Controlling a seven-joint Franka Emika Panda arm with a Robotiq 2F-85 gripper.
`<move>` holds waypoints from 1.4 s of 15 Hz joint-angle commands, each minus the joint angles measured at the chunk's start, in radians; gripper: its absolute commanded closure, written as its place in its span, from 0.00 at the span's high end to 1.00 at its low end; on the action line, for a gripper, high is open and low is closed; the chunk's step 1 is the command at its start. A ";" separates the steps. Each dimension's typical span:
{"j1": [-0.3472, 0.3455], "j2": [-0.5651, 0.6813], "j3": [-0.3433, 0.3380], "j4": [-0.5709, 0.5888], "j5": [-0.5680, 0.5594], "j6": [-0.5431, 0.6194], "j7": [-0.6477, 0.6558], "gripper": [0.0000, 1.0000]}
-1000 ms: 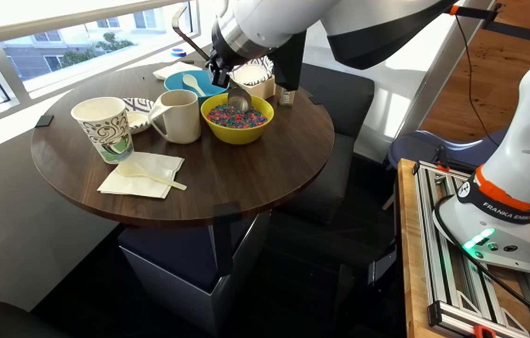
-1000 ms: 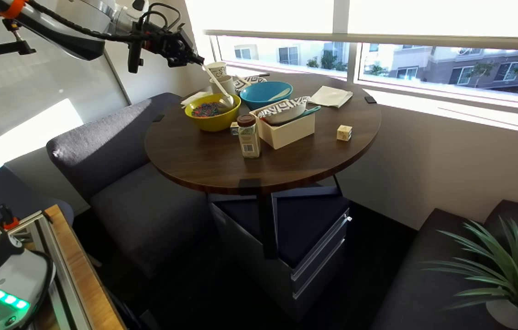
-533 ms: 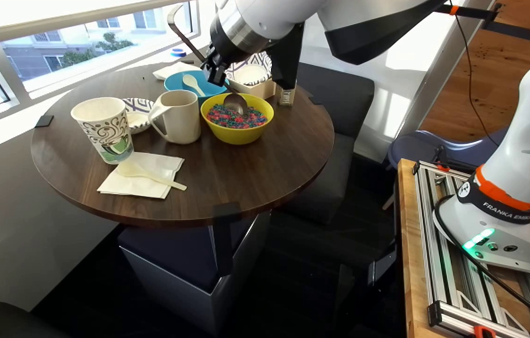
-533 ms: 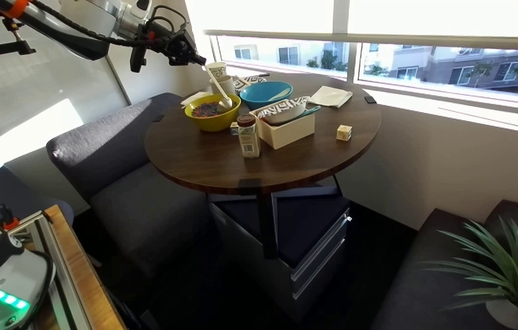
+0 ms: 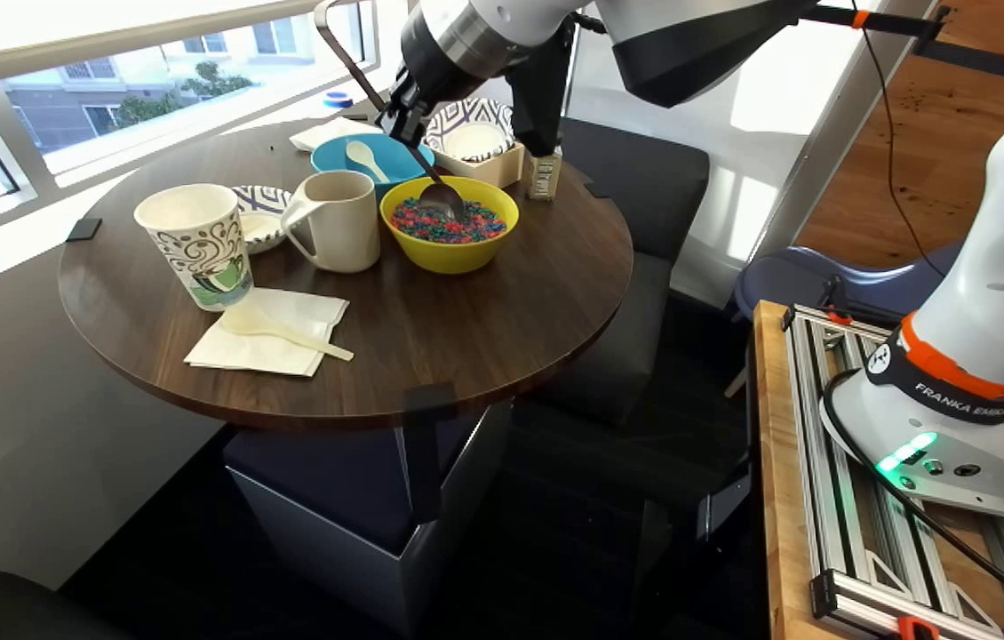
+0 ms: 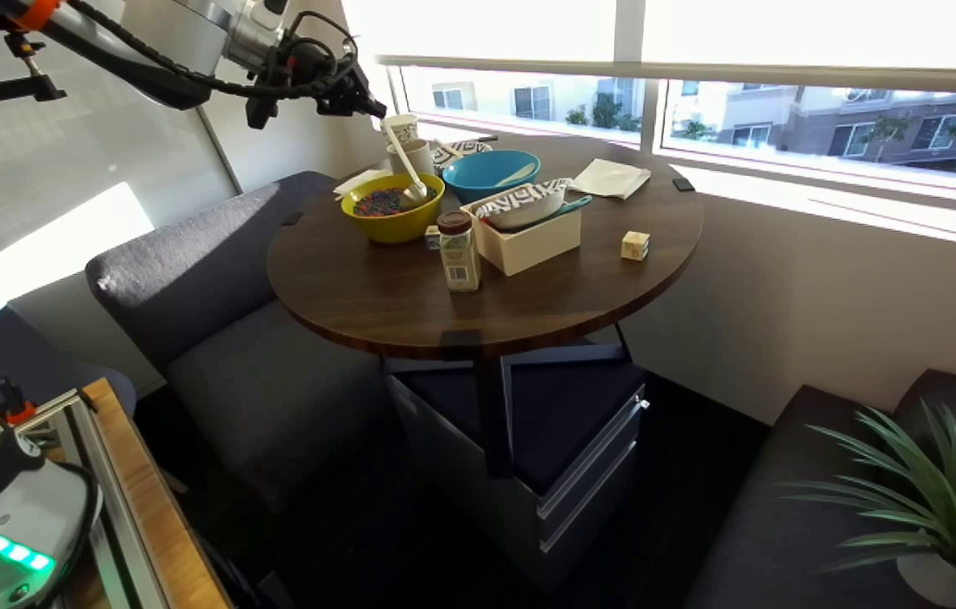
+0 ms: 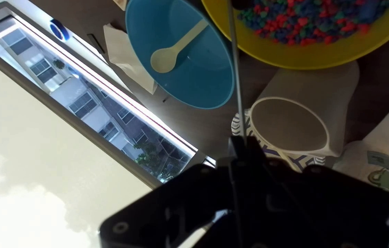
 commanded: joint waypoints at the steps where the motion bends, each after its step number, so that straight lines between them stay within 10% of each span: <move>1: -0.016 -0.003 -0.015 -0.039 0.046 0.084 0.026 0.01; 21: -0.121 -0.042 -0.134 -0.141 0.151 0.458 0.004 0.01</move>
